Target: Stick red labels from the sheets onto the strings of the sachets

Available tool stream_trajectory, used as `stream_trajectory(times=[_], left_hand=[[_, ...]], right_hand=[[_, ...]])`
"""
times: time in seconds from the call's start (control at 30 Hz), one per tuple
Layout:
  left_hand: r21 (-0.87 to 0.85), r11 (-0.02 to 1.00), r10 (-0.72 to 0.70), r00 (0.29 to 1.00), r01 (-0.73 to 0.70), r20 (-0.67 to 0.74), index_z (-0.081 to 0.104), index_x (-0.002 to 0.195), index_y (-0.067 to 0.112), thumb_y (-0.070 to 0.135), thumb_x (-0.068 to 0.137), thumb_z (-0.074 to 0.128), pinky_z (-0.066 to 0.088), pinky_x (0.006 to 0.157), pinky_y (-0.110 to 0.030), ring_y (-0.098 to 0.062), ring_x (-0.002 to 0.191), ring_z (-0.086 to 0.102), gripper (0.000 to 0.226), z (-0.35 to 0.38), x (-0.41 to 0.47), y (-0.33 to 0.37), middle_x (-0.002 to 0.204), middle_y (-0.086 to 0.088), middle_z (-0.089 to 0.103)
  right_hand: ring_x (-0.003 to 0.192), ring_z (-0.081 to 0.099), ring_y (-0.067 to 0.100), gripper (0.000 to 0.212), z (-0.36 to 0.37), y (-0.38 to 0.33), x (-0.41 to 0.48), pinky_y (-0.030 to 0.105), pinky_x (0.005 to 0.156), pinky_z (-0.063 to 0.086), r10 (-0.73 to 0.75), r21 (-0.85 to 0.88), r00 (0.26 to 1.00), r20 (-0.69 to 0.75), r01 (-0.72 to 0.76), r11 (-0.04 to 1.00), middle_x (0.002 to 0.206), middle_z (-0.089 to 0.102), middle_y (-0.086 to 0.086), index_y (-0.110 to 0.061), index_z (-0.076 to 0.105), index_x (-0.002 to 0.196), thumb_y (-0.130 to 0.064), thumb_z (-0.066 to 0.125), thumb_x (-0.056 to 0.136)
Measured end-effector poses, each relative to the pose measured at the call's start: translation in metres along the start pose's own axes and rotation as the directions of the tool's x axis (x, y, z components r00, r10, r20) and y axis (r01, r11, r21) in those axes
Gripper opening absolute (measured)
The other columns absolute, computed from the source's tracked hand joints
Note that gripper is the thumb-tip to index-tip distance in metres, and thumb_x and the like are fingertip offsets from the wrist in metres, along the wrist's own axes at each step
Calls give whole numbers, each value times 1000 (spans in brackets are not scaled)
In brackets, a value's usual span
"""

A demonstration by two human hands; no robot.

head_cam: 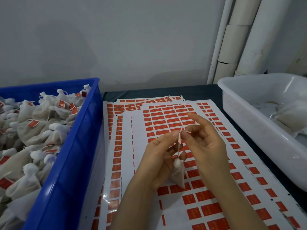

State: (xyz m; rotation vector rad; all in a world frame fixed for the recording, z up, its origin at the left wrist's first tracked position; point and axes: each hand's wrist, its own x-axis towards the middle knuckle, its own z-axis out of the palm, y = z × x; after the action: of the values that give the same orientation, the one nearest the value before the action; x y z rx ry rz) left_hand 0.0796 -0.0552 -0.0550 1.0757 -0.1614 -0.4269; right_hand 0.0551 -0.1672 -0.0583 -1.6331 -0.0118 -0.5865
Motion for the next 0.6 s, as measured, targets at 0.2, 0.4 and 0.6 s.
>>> stream_trajectory(times=[0.2, 0.4, 0.6], left_hand=[[131, 989, 76, 995, -68, -57, 73, 95, 25, 46, 73, 60, 56, 69, -27, -17, 96, 69, 33, 6, -1, -2, 102, 1, 72], [282, 934, 268, 953, -220, -145, 73, 88, 32, 37, 71, 66, 55, 61, -24, -16, 84, 70, 20, 6, 0, -10, 89, 5, 73], [250, 927, 339, 912, -281, -231, 66, 101, 29, 34, 75, 62, 53, 56, -19, -14, 77, 71, 26, 4, 1, -7, 85, 4, 73]], right_hand=[[97, 54, -17, 35, -1, 2, 1, 3, 64, 45, 22, 1, 998, -61, -22, 1000, 99, 57, -40, -54, 55, 103, -47, 61, 70], [93, 58, -12, 32, -3, 3, 1, 5, 63, 47, 48, 34, 995, -90, -45, 998, 95, 62, -33, -46, 59, 101, -46, 60, 69], [93, 55, -17, 19, -2, 2, 1, 0, 60, 43, 101, 17, 993, -58, -101, 995, 96, 63, -32, -40, 65, 83, -46, 62, 65]])
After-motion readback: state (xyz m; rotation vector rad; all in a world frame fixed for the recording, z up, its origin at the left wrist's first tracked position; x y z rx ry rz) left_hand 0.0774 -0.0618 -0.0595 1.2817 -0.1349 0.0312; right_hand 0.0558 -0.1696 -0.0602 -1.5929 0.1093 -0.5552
